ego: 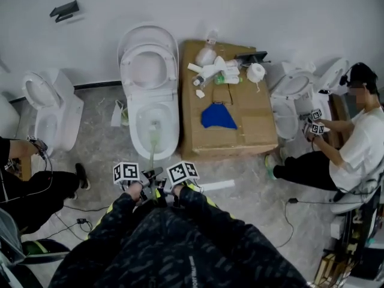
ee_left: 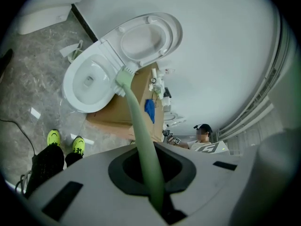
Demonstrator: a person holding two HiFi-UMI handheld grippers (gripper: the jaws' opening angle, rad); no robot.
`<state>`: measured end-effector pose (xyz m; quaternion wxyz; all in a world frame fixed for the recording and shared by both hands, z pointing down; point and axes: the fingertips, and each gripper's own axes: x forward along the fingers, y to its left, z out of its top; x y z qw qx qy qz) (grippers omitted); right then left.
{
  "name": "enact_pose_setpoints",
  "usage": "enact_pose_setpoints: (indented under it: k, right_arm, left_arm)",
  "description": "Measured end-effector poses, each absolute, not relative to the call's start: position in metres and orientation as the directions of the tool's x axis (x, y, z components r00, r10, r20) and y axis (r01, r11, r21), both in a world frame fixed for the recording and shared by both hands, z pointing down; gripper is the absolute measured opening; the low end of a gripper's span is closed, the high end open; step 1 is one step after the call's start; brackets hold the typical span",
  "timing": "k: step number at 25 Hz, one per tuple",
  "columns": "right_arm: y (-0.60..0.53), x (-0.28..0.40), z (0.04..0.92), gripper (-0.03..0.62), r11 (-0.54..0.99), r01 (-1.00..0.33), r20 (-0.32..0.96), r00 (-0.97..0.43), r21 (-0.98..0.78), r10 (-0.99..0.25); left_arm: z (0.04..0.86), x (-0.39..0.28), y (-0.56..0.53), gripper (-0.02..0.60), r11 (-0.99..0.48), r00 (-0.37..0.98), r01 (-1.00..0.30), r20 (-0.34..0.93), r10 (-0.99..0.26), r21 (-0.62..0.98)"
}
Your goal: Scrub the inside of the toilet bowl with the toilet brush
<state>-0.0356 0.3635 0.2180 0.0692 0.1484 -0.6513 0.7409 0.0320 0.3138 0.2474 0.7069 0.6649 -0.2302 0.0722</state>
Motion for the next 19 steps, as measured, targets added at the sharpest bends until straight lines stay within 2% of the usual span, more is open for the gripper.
enact_pose_setpoints:
  k: [5, 19]
  right_arm:
    - [0.374, -0.019, 0.215, 0.06, -0.13, -0.284, 0.296, -0.951, -0.95, -0.087]
    - [0.396, -0.012, 0.207, 0.06, -0.084, -0.277, 0.281, -0.959, -0.957, -0.037]
  left_arm:
    - [0.243, 0.05, 0.325, 0.012, 0.082, 0.883, -0.422, 0.43, -0.188, 0.903]
    - [0.235, 0.054, 0.342, 0.012, 0.092, 0.868, -0.417, 0.426, -0.255, 0.904]
